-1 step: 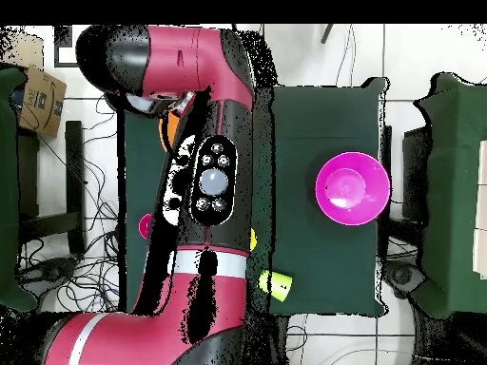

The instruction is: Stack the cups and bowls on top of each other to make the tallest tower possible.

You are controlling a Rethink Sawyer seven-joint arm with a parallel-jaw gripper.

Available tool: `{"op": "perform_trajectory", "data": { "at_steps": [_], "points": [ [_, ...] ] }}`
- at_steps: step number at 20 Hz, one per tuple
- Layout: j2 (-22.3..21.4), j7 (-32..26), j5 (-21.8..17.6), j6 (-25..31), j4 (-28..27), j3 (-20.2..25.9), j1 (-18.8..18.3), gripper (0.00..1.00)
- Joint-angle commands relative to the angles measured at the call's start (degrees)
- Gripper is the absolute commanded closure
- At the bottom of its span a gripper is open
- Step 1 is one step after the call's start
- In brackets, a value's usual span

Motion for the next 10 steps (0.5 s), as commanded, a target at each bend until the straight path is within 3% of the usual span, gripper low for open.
{"op": "perform_trajectory", "data": {
  "at_steps": [1,10],
  "points": [
    [4.23,5.88,-1.57,2.04,0.97,2.86,0.80,1.00],
    [5.29,7.46,-1.16,1.96,-0.17,2.21,1.50,1.00]
  ]
}}
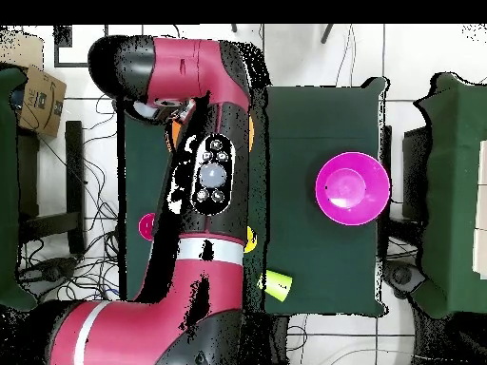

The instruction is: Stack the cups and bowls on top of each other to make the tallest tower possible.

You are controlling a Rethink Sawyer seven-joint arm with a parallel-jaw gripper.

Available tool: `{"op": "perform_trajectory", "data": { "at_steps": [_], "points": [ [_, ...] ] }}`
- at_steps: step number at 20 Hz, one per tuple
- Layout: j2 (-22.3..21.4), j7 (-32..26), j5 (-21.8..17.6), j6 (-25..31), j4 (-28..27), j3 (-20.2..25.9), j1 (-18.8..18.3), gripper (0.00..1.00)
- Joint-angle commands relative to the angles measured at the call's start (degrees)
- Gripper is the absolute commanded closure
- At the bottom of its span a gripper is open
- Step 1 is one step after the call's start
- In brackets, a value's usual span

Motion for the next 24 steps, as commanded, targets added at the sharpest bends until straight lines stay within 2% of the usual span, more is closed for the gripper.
{"op": "perform_trajectory", "data": {
  "at_steps": [1,16,24],
  "points": [
    [2.11,7.53,-1.07,2.00,0.04,2.21,1.29,1.00],
    [0.11,6.46,-0.52,4.26,0.30,1.75,1.13,1.00],
    [2.24,7.26,0.15,4.41,-3.18,2.23,0.56,1.00]
  ]
}}
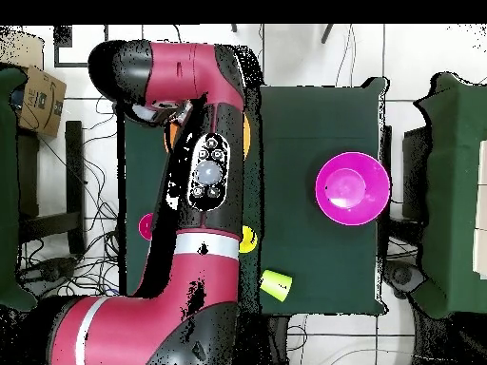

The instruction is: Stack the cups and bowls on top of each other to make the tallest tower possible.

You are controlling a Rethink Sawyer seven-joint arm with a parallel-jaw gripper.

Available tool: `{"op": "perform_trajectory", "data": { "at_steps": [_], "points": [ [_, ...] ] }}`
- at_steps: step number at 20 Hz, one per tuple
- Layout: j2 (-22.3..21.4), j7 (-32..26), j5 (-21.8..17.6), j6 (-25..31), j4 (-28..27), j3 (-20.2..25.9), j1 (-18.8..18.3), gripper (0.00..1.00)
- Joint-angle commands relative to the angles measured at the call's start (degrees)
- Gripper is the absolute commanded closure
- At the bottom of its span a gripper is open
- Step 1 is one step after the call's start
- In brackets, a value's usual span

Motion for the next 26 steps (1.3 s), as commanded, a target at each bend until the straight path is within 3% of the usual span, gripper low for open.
{"op": "perform_trajectory", "data": {
  "at_steps": [1,14,26],
  "points": [
    [0.35,7.32,0.21,4.63,-1.97,2.36,0.10,1.00],
    [2.84,7.18,0.46,5.08,-5.89,2.41,-0.58,1.00],
    [3.52,7.50,-0.17,2.85,-4.77,2.02,0.15,1.00]
  ]
}}
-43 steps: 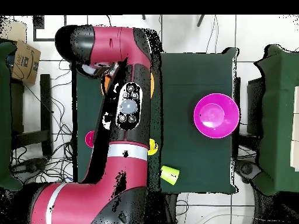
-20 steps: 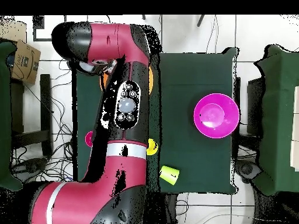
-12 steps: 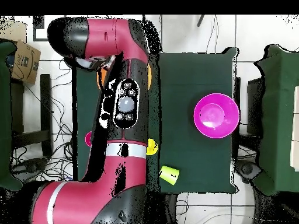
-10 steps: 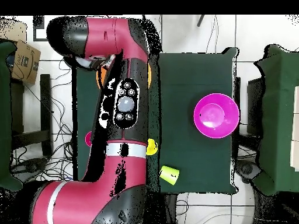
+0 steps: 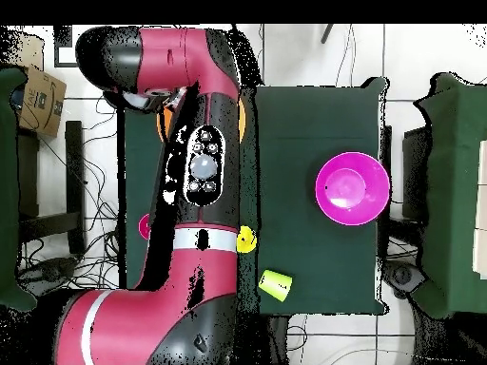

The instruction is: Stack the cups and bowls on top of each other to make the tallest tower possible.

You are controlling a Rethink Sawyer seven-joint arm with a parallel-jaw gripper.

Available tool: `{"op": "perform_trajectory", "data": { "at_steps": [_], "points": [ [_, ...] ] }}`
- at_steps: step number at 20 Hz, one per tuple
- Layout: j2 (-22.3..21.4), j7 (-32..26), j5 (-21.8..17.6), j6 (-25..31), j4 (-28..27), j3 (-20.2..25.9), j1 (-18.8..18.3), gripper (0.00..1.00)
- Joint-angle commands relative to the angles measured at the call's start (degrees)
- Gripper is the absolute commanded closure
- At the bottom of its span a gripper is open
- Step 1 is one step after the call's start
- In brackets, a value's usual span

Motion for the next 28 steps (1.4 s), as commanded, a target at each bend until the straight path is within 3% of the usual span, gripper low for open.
{"op": "perform_trajectory", "data": {
  "at_steps": [1,28],
  "points": [
    [1.17,7.39,-0.55,2.60,2.09,2.03,0.25,1.00],
    [5.37,11.93,-0.51,-2.80,1.81,0.57,3.04,1.00]
  ]
}}
